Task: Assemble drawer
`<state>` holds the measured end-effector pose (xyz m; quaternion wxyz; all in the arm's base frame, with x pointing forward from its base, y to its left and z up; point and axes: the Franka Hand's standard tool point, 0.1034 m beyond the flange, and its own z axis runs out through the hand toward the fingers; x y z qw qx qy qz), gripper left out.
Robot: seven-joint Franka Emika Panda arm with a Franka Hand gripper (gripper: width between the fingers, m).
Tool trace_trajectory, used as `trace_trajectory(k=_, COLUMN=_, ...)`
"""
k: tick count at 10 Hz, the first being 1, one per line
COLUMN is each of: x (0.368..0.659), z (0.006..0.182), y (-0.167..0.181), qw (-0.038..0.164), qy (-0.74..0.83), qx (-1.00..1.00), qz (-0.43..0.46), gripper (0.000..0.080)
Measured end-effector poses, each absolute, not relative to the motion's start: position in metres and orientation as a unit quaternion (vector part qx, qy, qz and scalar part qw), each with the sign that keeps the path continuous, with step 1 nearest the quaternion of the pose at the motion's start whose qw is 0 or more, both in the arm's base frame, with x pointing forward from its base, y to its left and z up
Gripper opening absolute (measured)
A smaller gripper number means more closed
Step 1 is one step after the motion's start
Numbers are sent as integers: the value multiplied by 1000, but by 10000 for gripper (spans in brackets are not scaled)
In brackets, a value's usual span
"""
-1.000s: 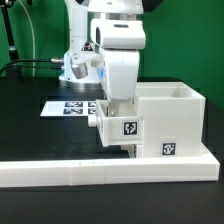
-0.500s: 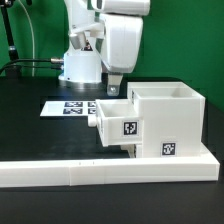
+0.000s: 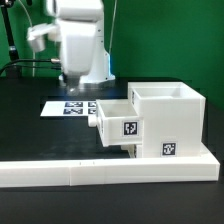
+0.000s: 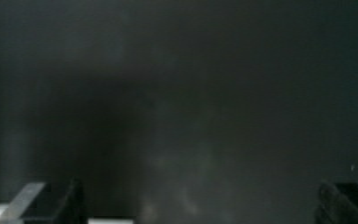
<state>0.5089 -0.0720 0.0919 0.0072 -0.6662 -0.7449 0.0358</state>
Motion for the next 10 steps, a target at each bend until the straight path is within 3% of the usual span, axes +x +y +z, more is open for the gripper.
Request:
trace_trajectory(k=2, x=507, z=91, y=-82, qw=29, qy=-746, qx=-665, qz=17, gripper=648)
trace_trajectory(k=5, x=515, z=73, y=-92, qw=97, qy=-740, qx=-665, qz=-27, gripper=648)
trace_trajectory(k=10, x=546, z=68, y=-59, qw=115, qy=-723, qx=-681, qz=-32, gripper=648)
